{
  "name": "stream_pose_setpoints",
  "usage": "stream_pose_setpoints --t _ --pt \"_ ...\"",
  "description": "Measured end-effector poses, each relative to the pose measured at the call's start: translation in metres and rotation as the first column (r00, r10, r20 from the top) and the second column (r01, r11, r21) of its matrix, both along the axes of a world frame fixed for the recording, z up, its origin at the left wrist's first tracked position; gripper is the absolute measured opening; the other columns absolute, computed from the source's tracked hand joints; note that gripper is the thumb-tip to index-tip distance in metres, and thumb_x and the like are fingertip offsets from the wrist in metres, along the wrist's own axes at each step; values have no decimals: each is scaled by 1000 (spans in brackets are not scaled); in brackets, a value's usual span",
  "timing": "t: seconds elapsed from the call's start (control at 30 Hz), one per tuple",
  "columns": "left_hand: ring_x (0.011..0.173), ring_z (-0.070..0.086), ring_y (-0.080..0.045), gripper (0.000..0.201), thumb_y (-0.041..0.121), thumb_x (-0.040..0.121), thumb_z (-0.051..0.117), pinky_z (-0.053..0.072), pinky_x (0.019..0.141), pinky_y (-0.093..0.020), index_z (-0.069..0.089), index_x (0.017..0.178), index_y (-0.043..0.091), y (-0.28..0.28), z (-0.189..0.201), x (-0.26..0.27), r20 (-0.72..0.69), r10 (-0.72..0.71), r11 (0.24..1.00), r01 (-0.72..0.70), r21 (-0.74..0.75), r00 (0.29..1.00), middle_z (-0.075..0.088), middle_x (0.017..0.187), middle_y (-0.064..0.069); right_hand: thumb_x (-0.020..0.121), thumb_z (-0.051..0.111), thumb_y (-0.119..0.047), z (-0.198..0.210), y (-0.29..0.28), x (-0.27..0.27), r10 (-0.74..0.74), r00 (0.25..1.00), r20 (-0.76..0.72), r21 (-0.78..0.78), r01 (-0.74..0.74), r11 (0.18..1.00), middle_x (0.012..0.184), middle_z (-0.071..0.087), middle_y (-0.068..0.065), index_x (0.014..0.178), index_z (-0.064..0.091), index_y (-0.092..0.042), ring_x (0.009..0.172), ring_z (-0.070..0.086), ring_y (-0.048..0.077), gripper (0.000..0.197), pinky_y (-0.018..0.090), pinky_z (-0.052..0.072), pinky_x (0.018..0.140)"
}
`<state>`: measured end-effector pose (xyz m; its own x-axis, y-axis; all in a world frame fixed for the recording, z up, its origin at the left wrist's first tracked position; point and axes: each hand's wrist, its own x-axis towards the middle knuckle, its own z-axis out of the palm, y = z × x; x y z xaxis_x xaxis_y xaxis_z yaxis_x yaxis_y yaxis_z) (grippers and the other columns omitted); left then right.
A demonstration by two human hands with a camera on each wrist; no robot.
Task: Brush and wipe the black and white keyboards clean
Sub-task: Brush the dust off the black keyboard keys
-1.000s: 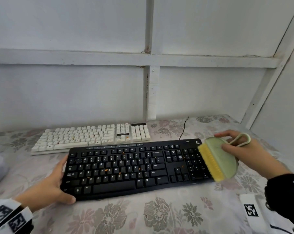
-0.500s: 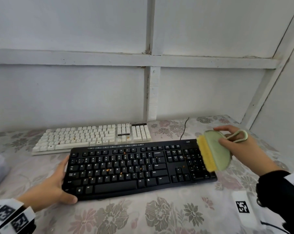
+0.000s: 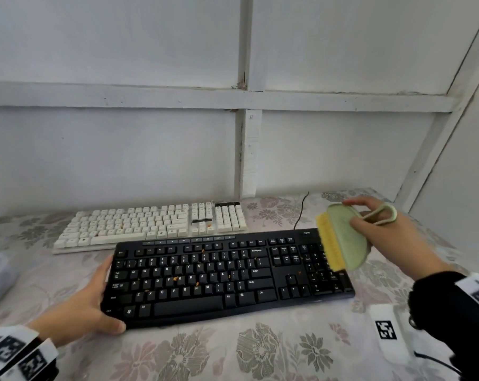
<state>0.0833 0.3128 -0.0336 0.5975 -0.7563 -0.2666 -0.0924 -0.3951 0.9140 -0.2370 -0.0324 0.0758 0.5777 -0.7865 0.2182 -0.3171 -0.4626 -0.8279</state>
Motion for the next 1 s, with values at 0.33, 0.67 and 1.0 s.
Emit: stream_pose_setpoints --t 0.33,0.67,1.0 --pt "116 52 -15 133 17 21 91 41 99 -33 11 110 74 2 -4 3 74 -11 1000 12 -8 997 48 127 9 89 57 -6 -24 7 -11 30 998 -63 59 -26 998 88 66 13 99 67 -32 66 58 23 29 26 45 47" --pt "111 53 -11 129 13 24 86 44 87 -25 10 112 70 1 2 -2 88 -36 999 38 -21 996 48 125 10 90 54 -6 -7 12 2 -10 1000 -9 10 11 1000 87 65 6 101 64 -31 65 57 15 29 17 44 43" --pt "117 51 -15 141 28 14 95 42 99 -34 6 115 71 4 -4 4 74 -44 999 43 13 996 43 136 5 86 57 -6 -10 17 -11 13 988 -155 21 -10 1000 81 62 7 92 68 -32 67 54 22 29 27 41 54"
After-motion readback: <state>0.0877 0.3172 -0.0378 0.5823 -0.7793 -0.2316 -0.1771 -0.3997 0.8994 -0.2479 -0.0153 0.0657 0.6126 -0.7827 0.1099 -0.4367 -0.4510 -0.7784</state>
